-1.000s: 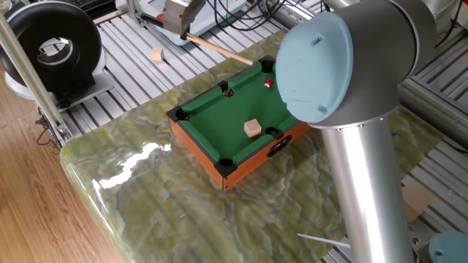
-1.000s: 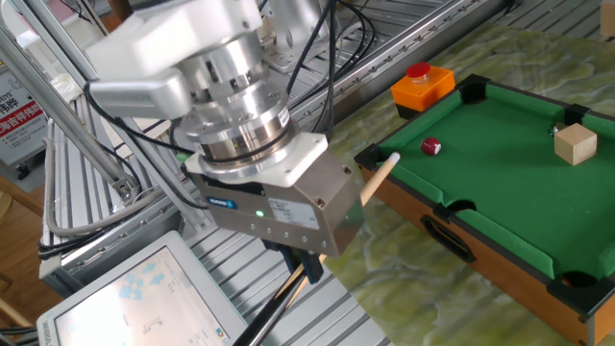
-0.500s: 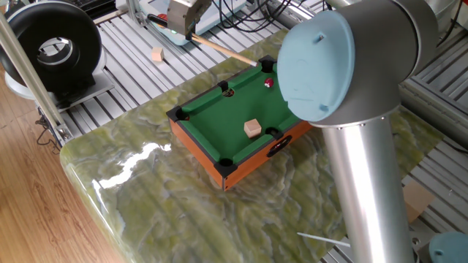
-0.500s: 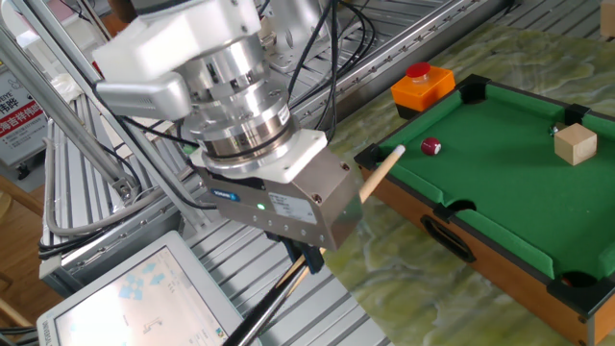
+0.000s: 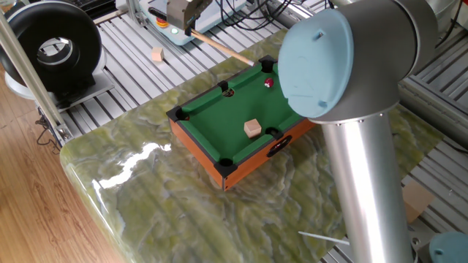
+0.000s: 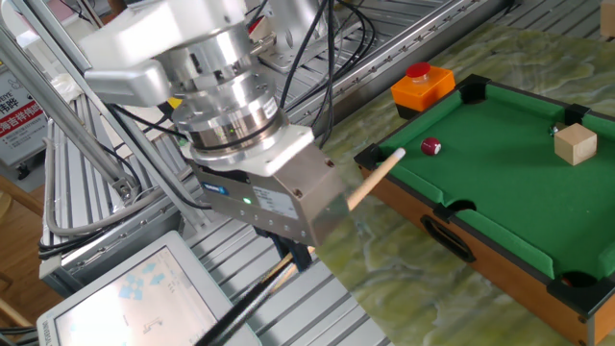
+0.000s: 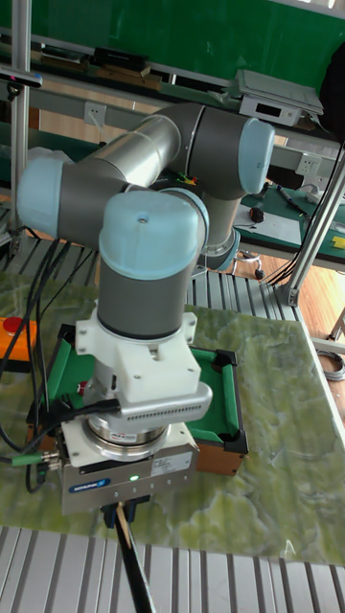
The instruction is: Hit the pool ball
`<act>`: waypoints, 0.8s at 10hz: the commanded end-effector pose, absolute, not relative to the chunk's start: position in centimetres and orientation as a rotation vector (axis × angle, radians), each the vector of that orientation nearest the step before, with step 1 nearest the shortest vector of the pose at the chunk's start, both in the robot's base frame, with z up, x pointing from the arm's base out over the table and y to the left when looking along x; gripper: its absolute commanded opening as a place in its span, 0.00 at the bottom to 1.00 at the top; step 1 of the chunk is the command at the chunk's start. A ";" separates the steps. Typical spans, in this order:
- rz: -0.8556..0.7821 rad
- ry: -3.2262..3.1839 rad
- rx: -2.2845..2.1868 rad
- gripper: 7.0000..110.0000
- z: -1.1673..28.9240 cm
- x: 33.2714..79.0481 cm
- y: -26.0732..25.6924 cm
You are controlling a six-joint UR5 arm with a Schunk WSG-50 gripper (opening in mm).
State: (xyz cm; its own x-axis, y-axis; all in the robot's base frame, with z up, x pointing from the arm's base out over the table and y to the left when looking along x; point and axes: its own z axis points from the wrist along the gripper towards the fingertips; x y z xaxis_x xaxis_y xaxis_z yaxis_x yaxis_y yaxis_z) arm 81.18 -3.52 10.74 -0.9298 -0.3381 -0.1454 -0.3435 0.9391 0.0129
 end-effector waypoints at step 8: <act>0.102 2.936 -0.455 0.00 9.1 83.3 -3.1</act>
State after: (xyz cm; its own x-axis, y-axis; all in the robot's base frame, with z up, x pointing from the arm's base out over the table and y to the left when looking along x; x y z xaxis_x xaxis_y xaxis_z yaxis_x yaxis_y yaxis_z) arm 82.44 -3.55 8.94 -0.9470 -0.2827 -0.1525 -0.2918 0.9556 0.0410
